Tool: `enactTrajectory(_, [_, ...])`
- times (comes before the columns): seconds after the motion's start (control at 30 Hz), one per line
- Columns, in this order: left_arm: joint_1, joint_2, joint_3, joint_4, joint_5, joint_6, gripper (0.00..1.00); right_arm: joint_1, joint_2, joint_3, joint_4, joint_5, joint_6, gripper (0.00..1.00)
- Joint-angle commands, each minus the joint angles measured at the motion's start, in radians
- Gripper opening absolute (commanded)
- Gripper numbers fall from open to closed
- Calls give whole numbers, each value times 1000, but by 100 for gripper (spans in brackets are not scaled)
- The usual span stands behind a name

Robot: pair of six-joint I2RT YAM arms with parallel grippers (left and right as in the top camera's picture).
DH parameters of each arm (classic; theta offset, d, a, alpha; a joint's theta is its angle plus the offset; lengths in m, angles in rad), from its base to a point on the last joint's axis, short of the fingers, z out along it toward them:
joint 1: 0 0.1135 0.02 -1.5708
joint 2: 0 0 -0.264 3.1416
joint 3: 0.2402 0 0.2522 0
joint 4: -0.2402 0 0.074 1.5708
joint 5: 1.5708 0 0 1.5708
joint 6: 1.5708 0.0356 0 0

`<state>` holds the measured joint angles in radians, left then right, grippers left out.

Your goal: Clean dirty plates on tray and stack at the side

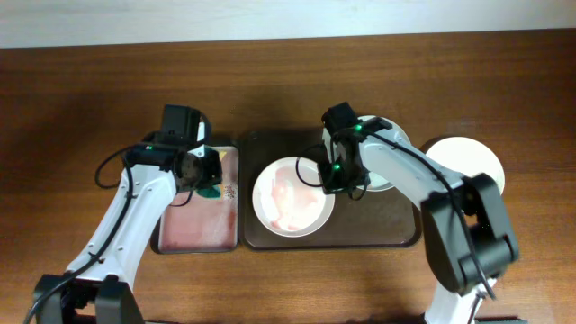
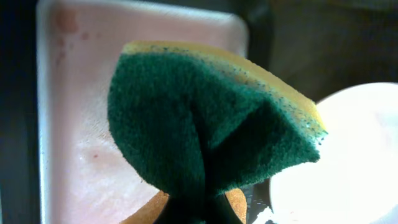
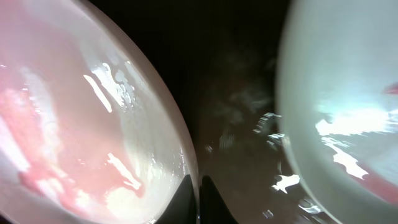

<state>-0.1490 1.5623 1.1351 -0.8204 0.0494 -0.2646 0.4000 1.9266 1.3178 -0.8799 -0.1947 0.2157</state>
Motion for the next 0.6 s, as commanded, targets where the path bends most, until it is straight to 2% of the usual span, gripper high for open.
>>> enactTrajectory(0.0, [32,20,-63,31,10,28,0,-1,-144,-5,-14,177,-48,4])
enactTrajectory(0.17, [41,80,-116,108,7,27,0,0,-262,-5,-40,412,-47,4])
enactTrajectory(0.3, [41,138,-119,129,7,27,0,53,-303,-5,-40,579,-47,4])
enactTrajectory(0.57, [41,186,-119,133,8,27,0,371,-307,-3,34,1025,-48,4])
